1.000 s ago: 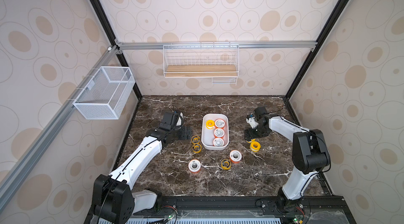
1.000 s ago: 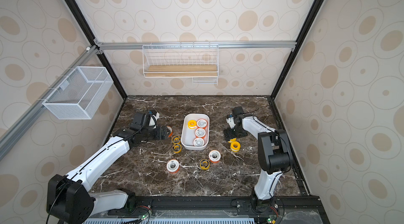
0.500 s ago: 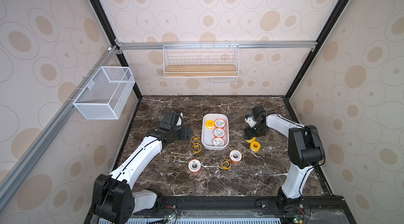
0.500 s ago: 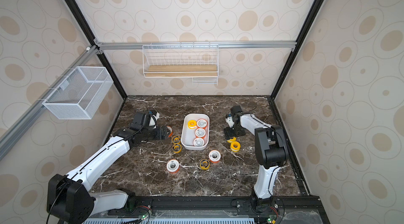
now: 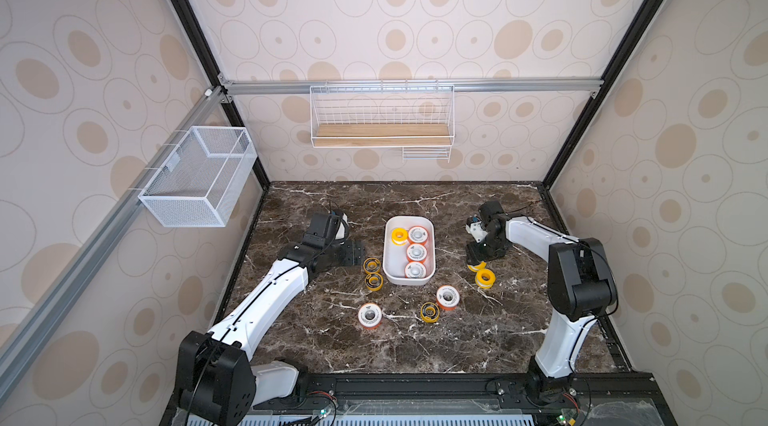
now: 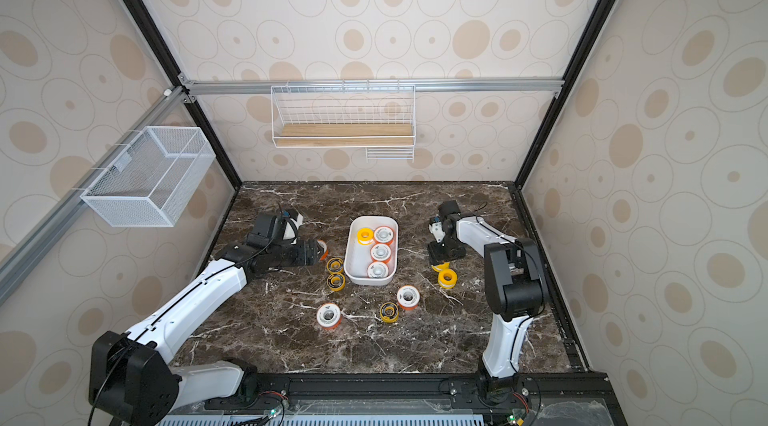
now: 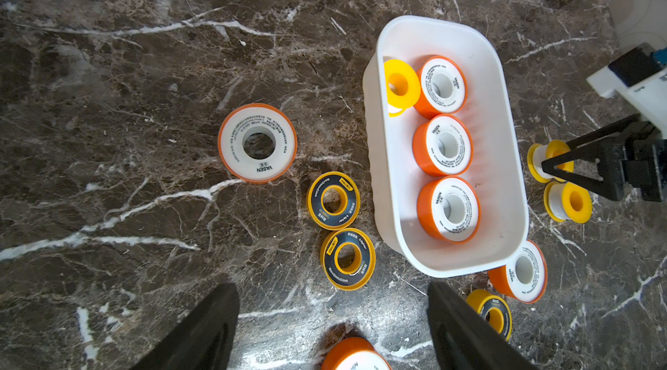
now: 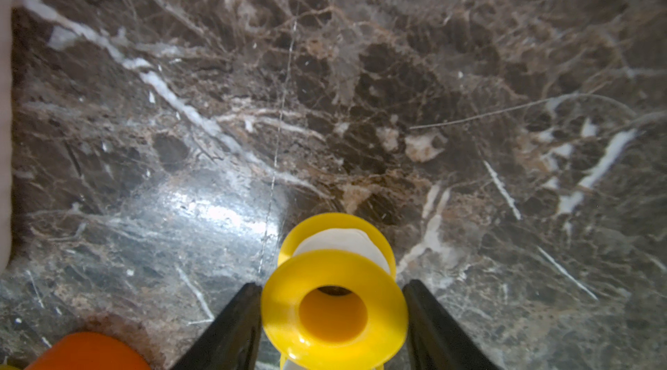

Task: Put the sealing tape into the storage box
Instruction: Pick up the sealing tape at the center of the board, then adjust the storage box at the center of the board.

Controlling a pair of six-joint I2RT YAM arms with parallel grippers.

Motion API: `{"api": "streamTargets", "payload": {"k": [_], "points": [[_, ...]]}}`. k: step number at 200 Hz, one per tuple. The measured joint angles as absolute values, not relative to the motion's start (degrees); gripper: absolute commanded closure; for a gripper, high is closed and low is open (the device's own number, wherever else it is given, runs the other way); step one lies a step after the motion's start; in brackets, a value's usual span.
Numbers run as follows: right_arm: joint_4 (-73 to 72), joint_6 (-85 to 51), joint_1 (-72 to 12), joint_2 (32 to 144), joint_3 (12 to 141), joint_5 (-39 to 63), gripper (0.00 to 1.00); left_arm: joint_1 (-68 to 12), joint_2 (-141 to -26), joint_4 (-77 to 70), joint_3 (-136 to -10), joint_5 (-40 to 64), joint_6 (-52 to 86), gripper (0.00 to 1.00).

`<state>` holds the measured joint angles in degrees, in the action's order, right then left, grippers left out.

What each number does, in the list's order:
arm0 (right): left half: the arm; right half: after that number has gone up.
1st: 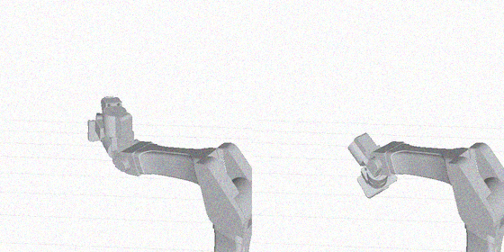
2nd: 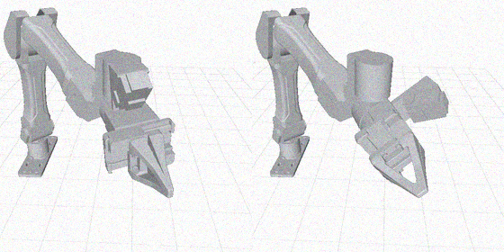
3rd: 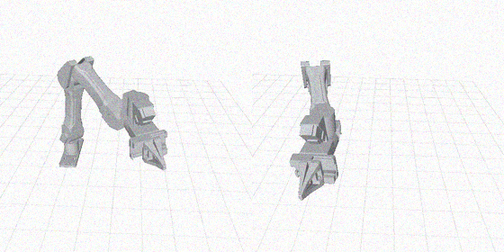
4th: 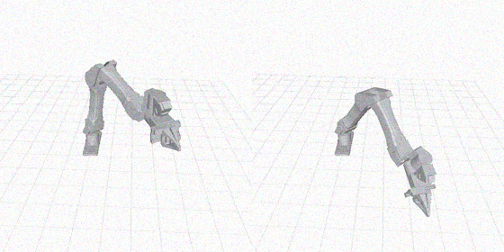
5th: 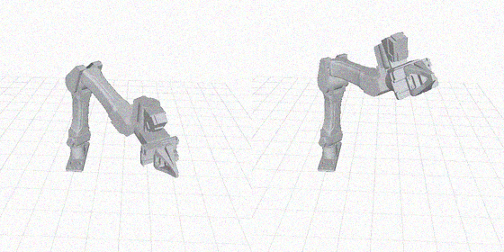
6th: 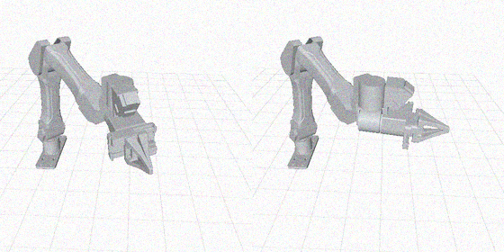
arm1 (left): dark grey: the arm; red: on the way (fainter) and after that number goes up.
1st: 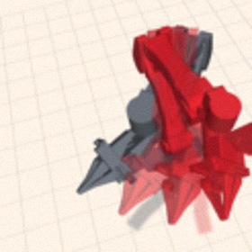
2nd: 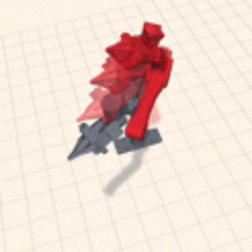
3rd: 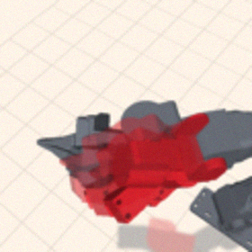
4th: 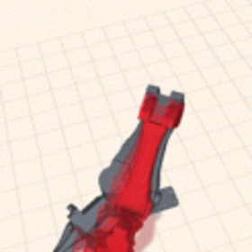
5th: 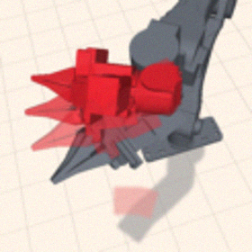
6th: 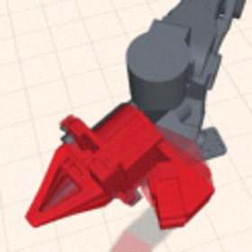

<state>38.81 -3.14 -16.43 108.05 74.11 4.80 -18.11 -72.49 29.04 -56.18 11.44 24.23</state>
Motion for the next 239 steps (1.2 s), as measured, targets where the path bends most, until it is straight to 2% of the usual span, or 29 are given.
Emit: {"api": "streamTargets", "payload": {"k": [40,103,126,161,239], "points": [[39.2,-3.1,-16.4,107.5,74.2,5.5,0.40,-18.1,-72.5,29.0,-56.2,11.5,24.2,0.15],[40.8,-3.2,-16.6,105.0,75.1,8.0,0.39,-18.1,-73.7,28.0,-56.2,12.9,24.4,0.15],[41.3,-3.4,-16.8,103.5,75.5,10.0,0.39,-18.1,-76.1,24.9,-55.7,15.7,25.3,0.21],[41.6,-3.7,-17.8,102.0,78.5,15.2,0.38,-18.1,-83.0,20.9,-55.1,21.3,26.2,0.38],[41.7,-4.0,-24.8,101.7,87.5,23.7,0.37,-18.8,-90.0,15.5,-55.1,27.1,26.4,0.51]]}}
